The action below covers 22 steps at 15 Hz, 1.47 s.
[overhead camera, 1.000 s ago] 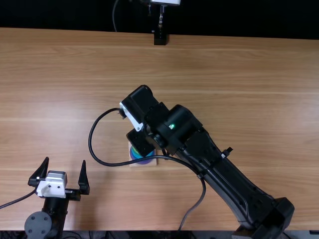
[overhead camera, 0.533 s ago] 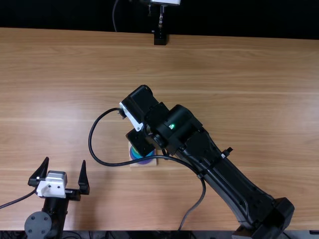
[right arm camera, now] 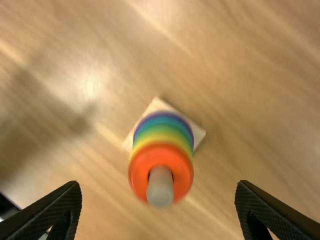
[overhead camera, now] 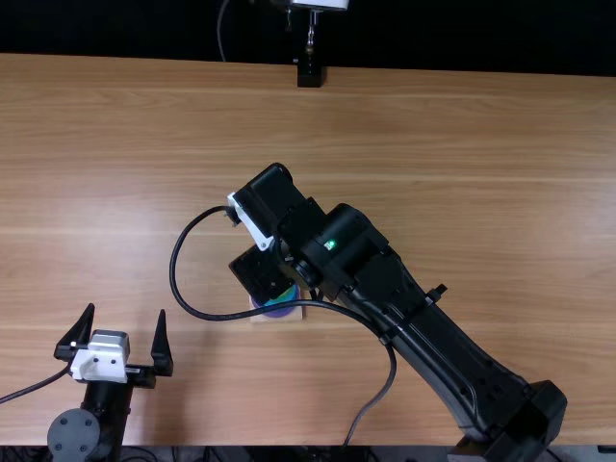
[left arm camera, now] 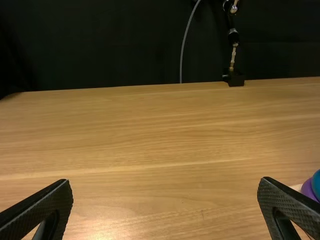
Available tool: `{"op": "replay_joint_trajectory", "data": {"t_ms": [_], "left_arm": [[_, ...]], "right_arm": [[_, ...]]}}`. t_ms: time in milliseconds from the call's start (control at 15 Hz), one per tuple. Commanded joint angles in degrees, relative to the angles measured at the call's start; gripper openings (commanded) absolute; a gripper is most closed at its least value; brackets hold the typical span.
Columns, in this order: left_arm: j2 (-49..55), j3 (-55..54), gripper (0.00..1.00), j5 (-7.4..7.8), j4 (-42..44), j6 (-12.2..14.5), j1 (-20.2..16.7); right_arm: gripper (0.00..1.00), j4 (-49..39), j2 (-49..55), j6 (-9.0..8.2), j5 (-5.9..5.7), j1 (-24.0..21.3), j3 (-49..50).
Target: Build the Hanoi tower: stack the rings onto the peg from bottom to top in this color order: purple, dark blue, light blue, dark green, light green, yellow, orange.
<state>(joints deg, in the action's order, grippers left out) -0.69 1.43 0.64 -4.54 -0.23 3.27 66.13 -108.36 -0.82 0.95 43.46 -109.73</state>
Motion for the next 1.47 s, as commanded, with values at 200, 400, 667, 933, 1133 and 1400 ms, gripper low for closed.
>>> {"op": "replay_joint_trajectory", "data": {"t_ms": [200, 400, 667, 933, 1133, 1400], "left_arm": [[0.69, -1.43, 1.00, 0.30, -0.32, 0.33, -0.10], [0.69, -1.43, 1.00, 0.30, -0.32, 0.33, -0.10], [0.69, -1.43, 1.00, 0.30, -0.32, 0.33, -0.10], [0.69, -1.43, 1.00, 0.30, -0.32, 0.33, -0.10], [0.69, -1.43, 1.00, 0.30, -0.32, 0.33, -0.10], [0.69, -1.43, 1.00, 0.30, -0.32, 0.33, -0.10]], "right_arm": [[1.00, -21.66, 5.70, -0.24, -0.21, -9.19, 4.09], [1.00, -42.34, 21.43, 0.19, -0.11, -19.12, 18.41], [1.00, -63.64, 46.04, 0.61, 0.53, -32.39, 43.46], [1.00, -66.91, 67.22, 2.30, 0.31, -35.29, 71.85], [1.00, -73.34, 88.67, 2.51, 0.42, -40.47, 94.09], [1.00, -73.66, 108.36, 2.51, 0.42, -40.39, 105.25]]}}
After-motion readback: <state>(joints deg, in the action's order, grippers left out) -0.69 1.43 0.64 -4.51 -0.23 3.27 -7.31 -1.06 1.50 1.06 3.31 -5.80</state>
